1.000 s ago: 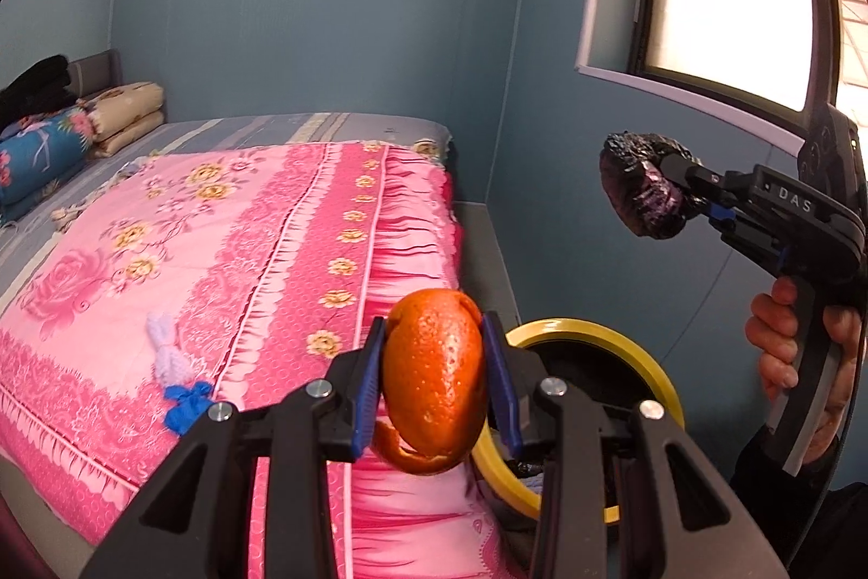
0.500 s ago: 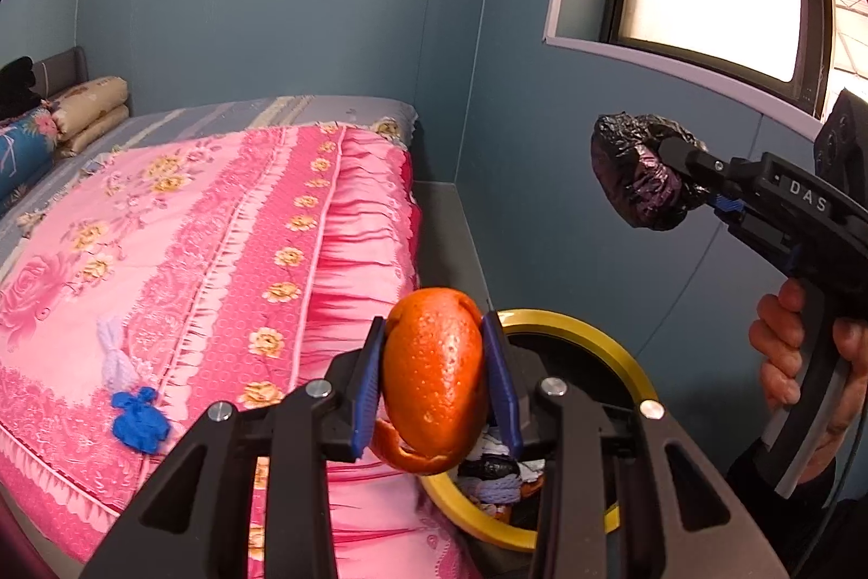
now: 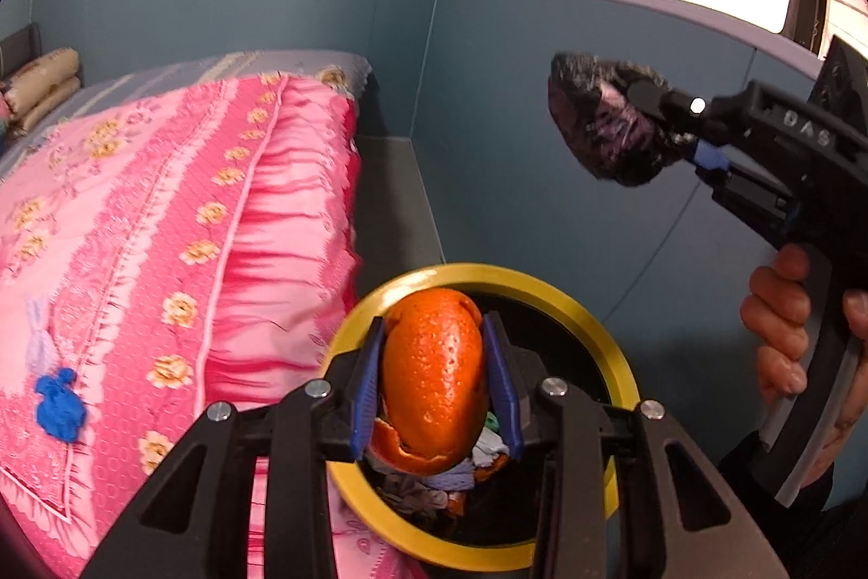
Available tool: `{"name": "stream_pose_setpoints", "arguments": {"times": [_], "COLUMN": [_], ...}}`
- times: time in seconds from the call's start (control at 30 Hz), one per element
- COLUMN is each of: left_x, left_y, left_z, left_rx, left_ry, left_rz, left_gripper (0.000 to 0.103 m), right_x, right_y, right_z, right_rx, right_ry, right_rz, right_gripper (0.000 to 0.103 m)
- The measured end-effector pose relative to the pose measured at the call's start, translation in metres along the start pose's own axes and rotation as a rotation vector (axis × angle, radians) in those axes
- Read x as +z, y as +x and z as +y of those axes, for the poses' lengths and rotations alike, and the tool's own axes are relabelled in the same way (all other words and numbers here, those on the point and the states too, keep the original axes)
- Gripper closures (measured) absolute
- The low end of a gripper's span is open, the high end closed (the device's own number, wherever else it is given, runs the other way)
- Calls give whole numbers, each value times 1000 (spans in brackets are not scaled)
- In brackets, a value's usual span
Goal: Collect trash
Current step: 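Lift and carry the orange and black bag over the yellow-rimmed bin, then open both tools to drop the orange and black bag into the bin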
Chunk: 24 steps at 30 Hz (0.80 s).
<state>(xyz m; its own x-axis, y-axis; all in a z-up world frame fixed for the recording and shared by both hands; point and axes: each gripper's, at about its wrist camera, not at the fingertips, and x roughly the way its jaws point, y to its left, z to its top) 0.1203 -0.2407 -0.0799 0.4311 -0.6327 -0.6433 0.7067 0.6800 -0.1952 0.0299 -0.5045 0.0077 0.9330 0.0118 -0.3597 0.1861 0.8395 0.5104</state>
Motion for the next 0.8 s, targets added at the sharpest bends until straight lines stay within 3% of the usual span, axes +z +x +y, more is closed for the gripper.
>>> {"name": "stream_pose_setpoints", "arguments": {"times": [0.47, 0.7, 0.8], "left_x": [-4, -3, -2], "left_y": [20, 6, -1], "left_z": [-3, -1, 6], "left_rx": [-58, -58, -37], "left_ry": [-21, -30, -35], "left_rz": [58, 19, -2], "left_gripper": [65, 33, 28], "right_x": [-6, -4, -3], "right_y": [3, -1, -5], "right_z": [-1, -6, -7], "right_rx": [6, 1, 0], "right_ry": [23, 52, 59], "right_rz": [-9, -40, -57], "right_gripper": [72, 55, 52]}}
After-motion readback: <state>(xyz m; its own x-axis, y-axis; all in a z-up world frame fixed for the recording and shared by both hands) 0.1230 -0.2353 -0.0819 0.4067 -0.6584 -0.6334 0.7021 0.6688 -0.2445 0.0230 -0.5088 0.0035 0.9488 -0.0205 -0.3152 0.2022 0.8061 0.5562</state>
